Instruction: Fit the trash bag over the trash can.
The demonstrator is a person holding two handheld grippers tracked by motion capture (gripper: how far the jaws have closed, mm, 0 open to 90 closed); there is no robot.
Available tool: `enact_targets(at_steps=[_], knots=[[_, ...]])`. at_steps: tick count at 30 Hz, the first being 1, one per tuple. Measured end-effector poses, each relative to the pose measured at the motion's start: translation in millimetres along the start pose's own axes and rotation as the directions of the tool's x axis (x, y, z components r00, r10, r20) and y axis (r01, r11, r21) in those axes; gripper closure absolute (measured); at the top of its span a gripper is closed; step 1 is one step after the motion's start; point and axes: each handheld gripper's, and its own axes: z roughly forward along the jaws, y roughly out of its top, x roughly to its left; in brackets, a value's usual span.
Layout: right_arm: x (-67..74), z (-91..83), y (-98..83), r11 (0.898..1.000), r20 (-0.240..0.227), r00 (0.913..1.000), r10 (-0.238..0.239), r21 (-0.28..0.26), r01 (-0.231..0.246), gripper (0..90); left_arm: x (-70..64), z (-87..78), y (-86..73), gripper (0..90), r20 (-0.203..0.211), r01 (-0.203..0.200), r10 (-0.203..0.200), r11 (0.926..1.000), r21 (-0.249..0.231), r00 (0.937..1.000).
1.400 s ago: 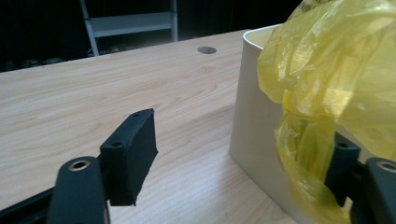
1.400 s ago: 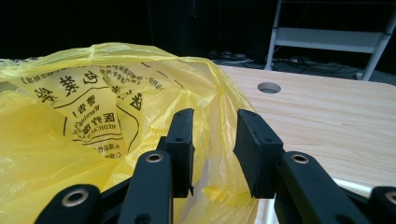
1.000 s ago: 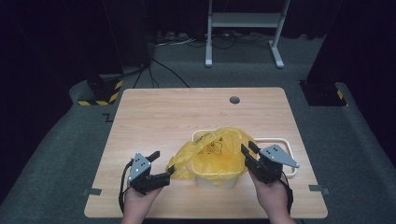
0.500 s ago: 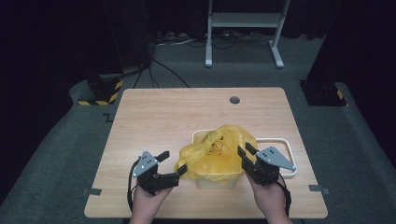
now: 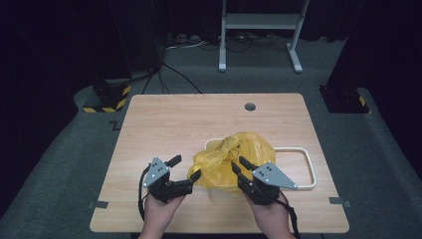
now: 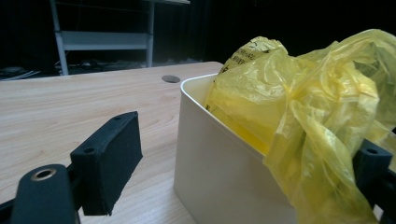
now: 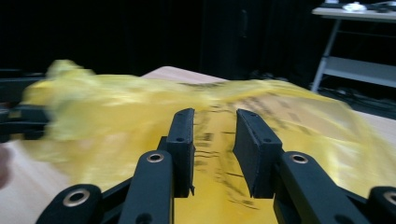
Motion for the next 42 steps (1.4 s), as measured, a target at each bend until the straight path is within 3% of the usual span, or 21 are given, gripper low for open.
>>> enact_targets(at_steps=[6, 13, 19, 24, 26, 31, 34, 37, 42], knots=[[25.0, 14.6, 4.2, 0.999, -0.043, 0.9982, -0.043, 0.009, 0.043, 68.9, -2.9, 4.5, -1.9, 15.1, 0.012, -0.017, 0.017, 0.9999, 0.005, 0.9998], [31.0, 37.3, 7.5, 0.997, -0.046, 0.9974, -0.055, 0.044, 0.057, 68.9, -6.2, -13.4, -0.9, 15.0, 0.035, -0.022, 0.024, 0.9986, -0.047, 0.9991], [33.8, 43.0, 4.2, 0.996, -0.045, 0.9973, -0.059, 0.062, 0.062, 68.9, -11.5, -30.6, 7.6, 16.6, 0.058, -0.027, 0.033, 0.9941, -0.105, 0.9977], [35.3, 40.5, 3.4, 0.996, -0.043, 0.9969, -0.066, 0.052, 0.069, 68.7, -15.9, -18.0, 15.3, 24.2, 0.088, -0.040, 0.048, 0.9947, -0.095, 0.9949], [32.9, 38.2, 2.8, 0.997, -0.039, 0.9972, -0.064, 0.047, 0.065, 68.7, -16.4, -9.8, 16.3, 31.2, 0.091, -0.052, 0.058, 0.9964, -0.067, 0.9941], [19.2, 26.0, 1.4, 0.998, -0.019, 0.9985, -0.051, 0.036, 0.052, 68.5, -13.6, 6.3, 17.9, 49.2, 0.105, -0.071, 0.071, 0.9974, -0.009, 0.9919], [3.2, 14.0, 2.1, 0.999, 0.016, 0.9990, -0.042, 0.028, 0.042, 68.5, -10.6, 10.8, 19.7, 61.8, 0.105, -0.077, 0.076, 0.9970, 0.005, 0.9916], [-25.7, 0.6, 2.9, 0.999, 0.078, 0.9965, -0.030, 0.022, 0.028, 68.6, -6.6, 14.3, 21.9, 74.1, 0.106, -0.065, 0.064, 0.9978, 0.010, 0.9924], [-70.0, -12.0, 2.6, 1.000, 0.160, 0.9868, 0.023, 0.008, -0.024, 68.6, 1.6, 25.8, 26.9, 84.7, 0.079, -0.060, 0.058, 0.9978, 0.028, 0.9952]])
